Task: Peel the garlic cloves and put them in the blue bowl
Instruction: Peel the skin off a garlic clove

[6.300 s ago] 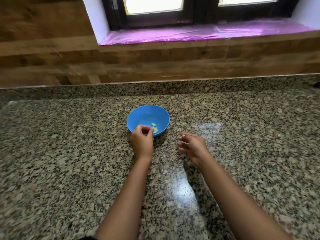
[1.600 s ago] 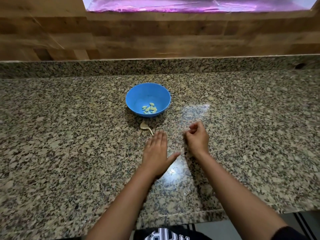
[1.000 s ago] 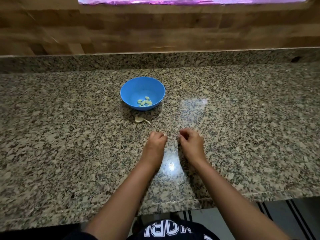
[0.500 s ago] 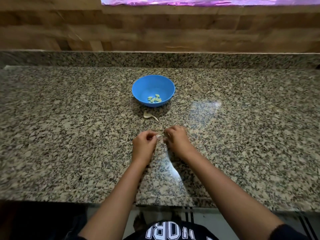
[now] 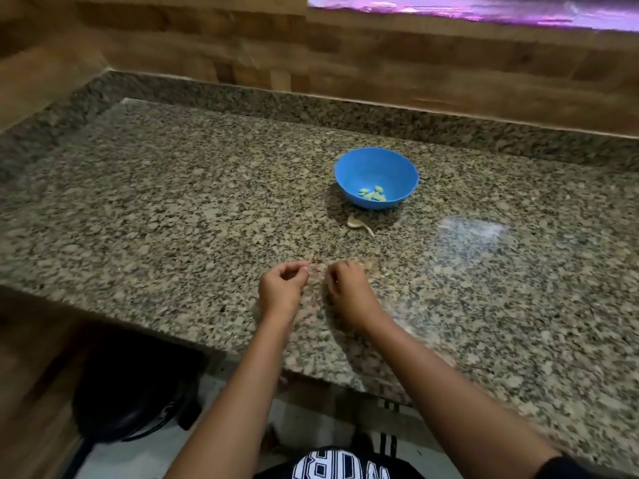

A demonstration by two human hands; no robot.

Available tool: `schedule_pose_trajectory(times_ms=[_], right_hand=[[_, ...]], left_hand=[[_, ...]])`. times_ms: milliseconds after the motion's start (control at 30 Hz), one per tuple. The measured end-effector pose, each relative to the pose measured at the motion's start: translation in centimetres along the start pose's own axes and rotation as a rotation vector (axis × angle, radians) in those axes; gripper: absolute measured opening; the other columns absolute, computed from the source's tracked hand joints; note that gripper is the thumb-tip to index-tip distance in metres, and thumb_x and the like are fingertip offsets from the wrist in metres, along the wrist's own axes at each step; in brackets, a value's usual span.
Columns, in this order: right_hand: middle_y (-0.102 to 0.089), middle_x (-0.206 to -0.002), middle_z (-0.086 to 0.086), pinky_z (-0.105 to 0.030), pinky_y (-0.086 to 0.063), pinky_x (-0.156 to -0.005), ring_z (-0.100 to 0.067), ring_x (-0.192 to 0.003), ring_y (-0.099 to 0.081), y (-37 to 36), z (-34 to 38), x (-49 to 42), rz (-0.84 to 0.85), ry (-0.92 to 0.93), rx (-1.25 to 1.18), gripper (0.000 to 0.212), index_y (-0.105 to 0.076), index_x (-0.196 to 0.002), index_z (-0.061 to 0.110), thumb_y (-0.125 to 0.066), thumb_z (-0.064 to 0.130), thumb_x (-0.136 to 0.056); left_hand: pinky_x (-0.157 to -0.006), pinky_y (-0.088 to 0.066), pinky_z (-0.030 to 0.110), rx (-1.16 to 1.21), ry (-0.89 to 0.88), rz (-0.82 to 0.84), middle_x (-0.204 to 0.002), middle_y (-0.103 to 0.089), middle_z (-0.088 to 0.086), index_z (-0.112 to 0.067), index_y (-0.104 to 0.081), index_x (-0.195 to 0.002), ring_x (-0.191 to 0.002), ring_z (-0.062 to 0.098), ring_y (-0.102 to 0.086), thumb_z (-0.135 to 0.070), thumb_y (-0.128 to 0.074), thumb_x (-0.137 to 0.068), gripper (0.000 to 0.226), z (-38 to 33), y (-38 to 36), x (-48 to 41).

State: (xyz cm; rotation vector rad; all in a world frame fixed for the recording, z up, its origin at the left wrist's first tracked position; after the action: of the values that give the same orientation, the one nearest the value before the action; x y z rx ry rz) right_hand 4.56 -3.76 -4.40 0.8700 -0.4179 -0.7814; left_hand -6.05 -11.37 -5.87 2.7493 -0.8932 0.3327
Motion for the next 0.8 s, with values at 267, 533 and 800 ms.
schedule_pose_trajectory(times_ms=[267,533,800], right_hand=[[-0.055,-0.064,-0.001,-0.029,-0.042,-0.057,-0.016,-0.057,-0.049,-8.7,16.8,-1.2,0.254,-0.041,-0.512,0.021,-0.059,-0.073,0.015,-0.054,0.011,-0.094],[-0.058,-0.052,0.005,-0.012,-0.043,-0.047,-0.001,-0.049,-0.054,-24.6,32.3,-0.7,0.476,-0.195,-0.809,0.027,-0.059,-0.066,0.014,-0.058,0.001,-0.09],[-0.058,-0.077,-0.006,-0.024,-0.053,-0.065,-0.014,-0.071,-0.058,-34.6,36.4,-1.5,0.569,-0.461,-0.924,0.02,-0.054,-0.073,0.004,-0.052,-0.007,-0.09]], left_hand=[[-0.062,-0.051,0.015,0.568,0.104,-0.34,-0.073,-0.065,0.002,0.001,-0.063,-0.099,-0.059,0.005,-0.06,0.003,-0.061,-0.086,0.013,2.1,18.9,-0.5],[-0.069,-0.055,0.017,0.744,0.142,-0.516,-0.08,-0.063,0.009,0.003,-0.062,-0.091,-0.075,0.014,-0.062,0.008,-0.055,-0.088,0.009,6.6,38.4,-1.9],[-0.091,-0.046,0.03,0.802,0.294,-0.615,-0.091,-0.061,0.011,0.012,-0.054,-0.116,-0.083,0.018,-0.061,0.009,-0.052,-0.09,0.027,12.6,45.9,-3.9]])
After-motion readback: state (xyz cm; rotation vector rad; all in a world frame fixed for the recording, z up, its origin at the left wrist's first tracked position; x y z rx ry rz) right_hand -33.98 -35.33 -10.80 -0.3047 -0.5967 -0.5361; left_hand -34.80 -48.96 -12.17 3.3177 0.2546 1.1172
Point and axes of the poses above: each hand's wrist, its own x-axis away from the middle knuckle, its own y-axis out of the back of the hand, z = x × y, the point moved 5 cm from there along -x, towards the middle knuckle
